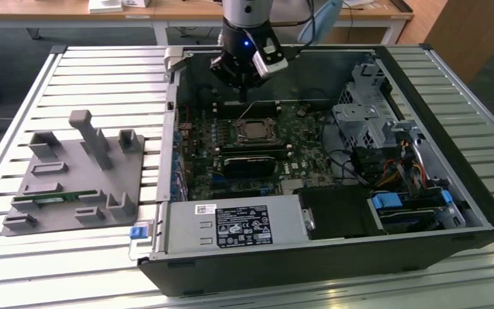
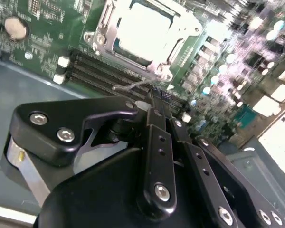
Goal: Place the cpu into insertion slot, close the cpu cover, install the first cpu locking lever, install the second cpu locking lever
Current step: 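Install the first cpu locking lever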
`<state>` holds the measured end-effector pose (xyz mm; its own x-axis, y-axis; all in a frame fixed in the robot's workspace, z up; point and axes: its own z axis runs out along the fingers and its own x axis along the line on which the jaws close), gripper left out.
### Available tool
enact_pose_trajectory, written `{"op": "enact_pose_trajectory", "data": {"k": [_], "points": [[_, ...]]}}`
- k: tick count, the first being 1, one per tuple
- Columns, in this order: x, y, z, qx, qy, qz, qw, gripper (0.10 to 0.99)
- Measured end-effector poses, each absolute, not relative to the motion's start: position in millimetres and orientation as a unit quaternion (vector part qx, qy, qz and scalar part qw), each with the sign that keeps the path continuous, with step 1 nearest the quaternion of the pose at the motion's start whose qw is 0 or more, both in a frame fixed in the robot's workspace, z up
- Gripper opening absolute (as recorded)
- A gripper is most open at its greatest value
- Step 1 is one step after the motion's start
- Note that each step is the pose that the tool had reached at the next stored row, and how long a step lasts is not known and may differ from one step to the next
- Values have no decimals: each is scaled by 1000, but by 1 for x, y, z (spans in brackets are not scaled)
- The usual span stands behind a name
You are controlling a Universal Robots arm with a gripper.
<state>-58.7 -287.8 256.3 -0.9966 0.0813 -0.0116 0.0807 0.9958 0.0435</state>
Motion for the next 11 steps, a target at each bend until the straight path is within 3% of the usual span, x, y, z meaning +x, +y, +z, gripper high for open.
{"op": "enact_pose_trajectory", "data": {"k": [3, 11], "points": [[-59, -288, 255, 41, 998, 37, 6, 106], [-55, -288, 248, 39, 999, 37, 6, 106]]}}
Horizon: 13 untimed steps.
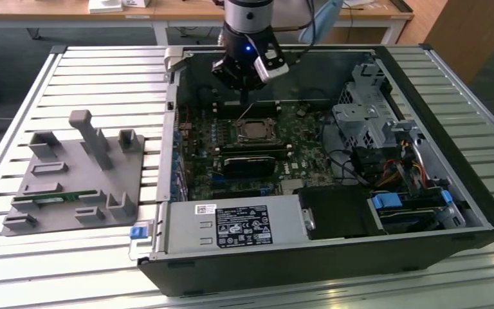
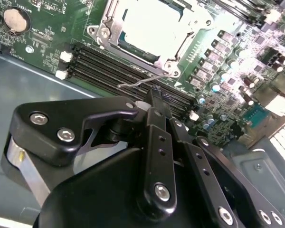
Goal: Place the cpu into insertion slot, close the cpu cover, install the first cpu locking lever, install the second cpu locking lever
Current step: 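Install the first cpu locking lever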
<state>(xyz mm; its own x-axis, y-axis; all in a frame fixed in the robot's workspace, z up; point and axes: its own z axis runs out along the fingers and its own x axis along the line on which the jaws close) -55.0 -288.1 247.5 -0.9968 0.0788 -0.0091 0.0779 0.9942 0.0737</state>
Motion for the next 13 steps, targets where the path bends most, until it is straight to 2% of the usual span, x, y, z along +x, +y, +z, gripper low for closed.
{"op": "enact_pose_trajectory", "data": {"k": [13], "points": [[-45, -288, 238, 39, 999, 35, 6, 106]]}}
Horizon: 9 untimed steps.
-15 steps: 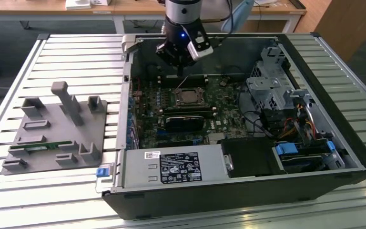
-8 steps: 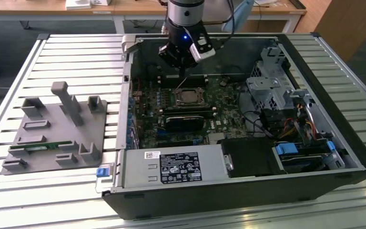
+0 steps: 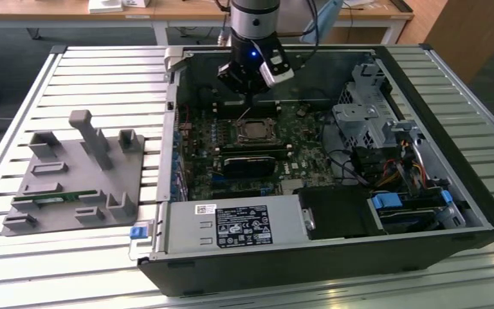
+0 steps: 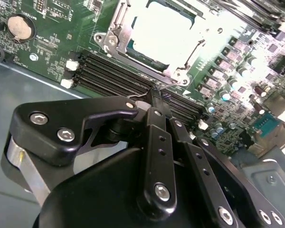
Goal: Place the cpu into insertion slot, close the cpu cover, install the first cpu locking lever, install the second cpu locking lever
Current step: 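Install the first cpu locking lever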
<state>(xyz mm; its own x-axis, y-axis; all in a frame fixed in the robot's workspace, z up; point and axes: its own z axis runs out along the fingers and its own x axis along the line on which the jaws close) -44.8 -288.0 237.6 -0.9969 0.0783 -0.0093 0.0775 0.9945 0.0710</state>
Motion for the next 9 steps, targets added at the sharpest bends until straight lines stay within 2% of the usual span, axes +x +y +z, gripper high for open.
{"op": "enact_pose_trajectory", "data": {"k": [9], "points": [[-34, -288, 233, 39, 999, 34, 6, 106]]}}
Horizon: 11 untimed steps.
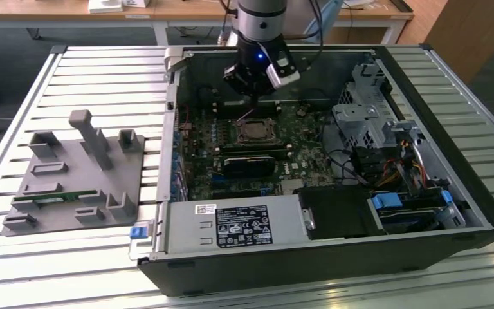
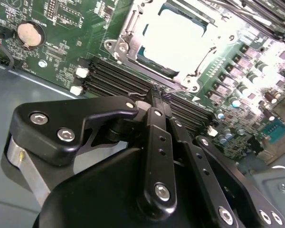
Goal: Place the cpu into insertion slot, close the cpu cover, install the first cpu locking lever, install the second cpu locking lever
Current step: 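Install the first cpu locking lever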
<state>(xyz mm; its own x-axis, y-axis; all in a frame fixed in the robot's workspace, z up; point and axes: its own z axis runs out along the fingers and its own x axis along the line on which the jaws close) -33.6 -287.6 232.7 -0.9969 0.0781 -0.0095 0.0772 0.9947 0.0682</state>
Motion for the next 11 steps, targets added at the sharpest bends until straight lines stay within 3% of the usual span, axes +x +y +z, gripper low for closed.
{"op": "enact_pose_trajectory", "data": {"k": [11], "points": [[-22, -287, 223, 38, 999, 32, 6, 106]]}}
